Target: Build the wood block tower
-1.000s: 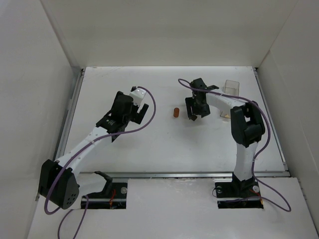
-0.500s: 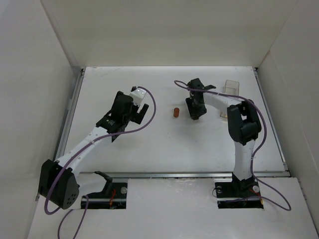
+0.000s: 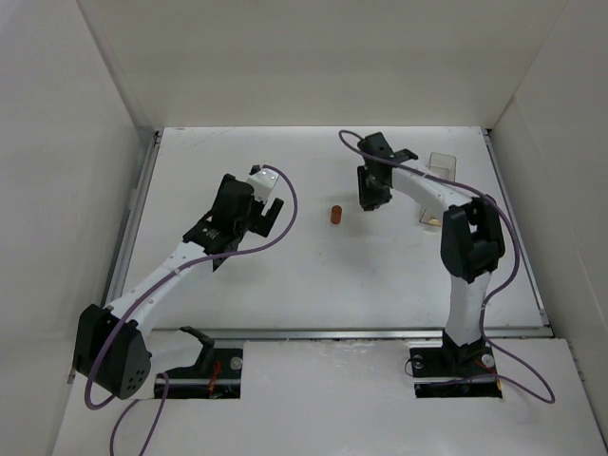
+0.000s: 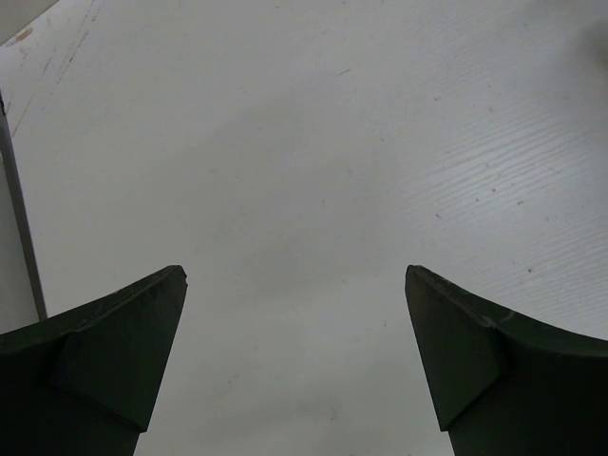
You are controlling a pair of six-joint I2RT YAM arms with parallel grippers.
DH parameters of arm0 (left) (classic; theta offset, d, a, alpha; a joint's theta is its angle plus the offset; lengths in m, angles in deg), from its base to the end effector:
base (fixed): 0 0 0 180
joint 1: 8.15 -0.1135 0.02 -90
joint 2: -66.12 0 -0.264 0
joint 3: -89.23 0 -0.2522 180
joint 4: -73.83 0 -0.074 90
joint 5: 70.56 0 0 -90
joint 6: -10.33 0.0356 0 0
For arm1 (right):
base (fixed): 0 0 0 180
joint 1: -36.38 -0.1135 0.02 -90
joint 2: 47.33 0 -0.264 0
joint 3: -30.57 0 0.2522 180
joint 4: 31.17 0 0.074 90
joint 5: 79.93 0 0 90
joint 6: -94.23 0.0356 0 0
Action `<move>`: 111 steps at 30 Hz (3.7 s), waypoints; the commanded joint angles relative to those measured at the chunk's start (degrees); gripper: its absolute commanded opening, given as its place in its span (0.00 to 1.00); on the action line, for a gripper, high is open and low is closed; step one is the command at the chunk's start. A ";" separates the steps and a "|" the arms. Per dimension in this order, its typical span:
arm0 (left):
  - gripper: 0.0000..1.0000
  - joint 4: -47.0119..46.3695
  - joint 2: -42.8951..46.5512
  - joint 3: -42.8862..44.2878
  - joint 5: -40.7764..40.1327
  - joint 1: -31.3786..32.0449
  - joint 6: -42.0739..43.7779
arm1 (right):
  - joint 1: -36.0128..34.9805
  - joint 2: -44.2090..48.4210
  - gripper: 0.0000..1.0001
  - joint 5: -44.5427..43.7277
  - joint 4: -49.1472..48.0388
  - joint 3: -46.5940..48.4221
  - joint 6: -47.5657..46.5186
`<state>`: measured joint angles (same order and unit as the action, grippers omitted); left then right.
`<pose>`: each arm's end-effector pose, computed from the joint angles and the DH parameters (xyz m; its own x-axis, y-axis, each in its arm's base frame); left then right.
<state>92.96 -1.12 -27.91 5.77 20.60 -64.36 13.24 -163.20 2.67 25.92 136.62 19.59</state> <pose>0.2398 -0.1220 0.2944 -0.2641 0.4375 -0.8596 0.3599 0.8715 0.3331 0.3940 0.1634 0.2075 -0.9066 -0.1018 -0.4096 -0.1069 0.9942 -0.0104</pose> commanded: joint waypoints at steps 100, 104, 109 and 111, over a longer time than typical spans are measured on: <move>1.00 -3.43 2.29 -2.34 0.22 -0.19 0.25 | 9.69 -4.00 0.67 4.85 -0.79 9.40 15.67; 1.00 -3.43 2.29 -2.34 0.22 -0.72 0.25 | 9.69 -5.15 0.60 6.43 -1.32 9.40 16.20; 1.00 -3.43 2.29 -2.87 0.22 -0.72 0.25 | 9.69 -6.29 0.52 5.82 -1.85 7.56 16.73; 1.00 -3.96 2.29 -2.87 0.22 -0.72 0.25 | 9.69 -6.90 0.48 5.82 -1.85 7.55 16.73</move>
<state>91.29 -0.77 -30.07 5.77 20.21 -64.27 23.08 -169.72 7.96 26.53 144.58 35.22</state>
